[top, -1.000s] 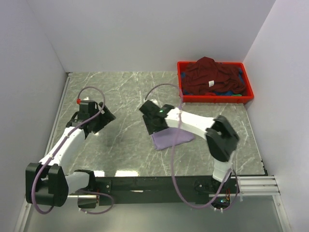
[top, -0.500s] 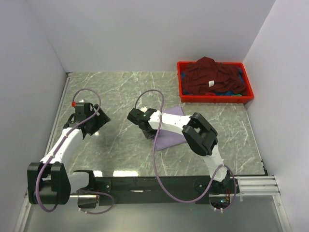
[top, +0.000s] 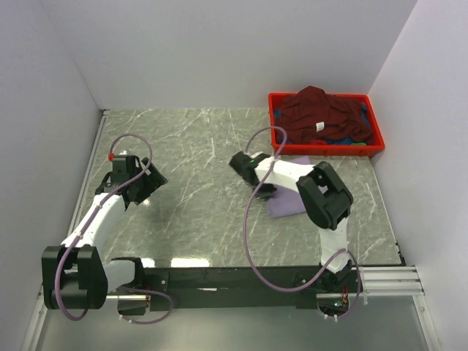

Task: Fold and stack the t-shirts
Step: Neatly place the folded tshirt to the corner

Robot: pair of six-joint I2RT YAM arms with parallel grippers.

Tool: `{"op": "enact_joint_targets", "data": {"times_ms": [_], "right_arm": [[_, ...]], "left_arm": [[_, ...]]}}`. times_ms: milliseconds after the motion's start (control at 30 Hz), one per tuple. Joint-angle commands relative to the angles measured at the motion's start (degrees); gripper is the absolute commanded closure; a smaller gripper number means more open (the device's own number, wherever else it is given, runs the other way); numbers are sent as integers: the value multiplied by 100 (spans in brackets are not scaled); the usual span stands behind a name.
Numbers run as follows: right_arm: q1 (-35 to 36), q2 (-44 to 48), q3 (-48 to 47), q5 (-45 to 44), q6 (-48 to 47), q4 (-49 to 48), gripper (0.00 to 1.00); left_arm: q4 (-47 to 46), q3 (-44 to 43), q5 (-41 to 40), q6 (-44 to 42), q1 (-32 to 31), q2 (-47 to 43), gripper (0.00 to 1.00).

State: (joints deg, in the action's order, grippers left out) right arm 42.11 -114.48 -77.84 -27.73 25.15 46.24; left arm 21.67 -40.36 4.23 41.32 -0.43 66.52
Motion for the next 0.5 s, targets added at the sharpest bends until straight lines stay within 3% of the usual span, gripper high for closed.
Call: {"op": "enact_joint_targets", "data": {"times_ms": [0,333,467], "right_arm": [[-571,-5,462,-453,-124,114,100],[-1433,-40,59,-269,-405,166,100],[-1460,57,76,-820,-711,350,100]], "left_arm": [[-181,-25,192,-98,34,19,14],[-207,-25,377,-107,359,-122,14],[-163,-16,368,-115,385,-201,14]]}}
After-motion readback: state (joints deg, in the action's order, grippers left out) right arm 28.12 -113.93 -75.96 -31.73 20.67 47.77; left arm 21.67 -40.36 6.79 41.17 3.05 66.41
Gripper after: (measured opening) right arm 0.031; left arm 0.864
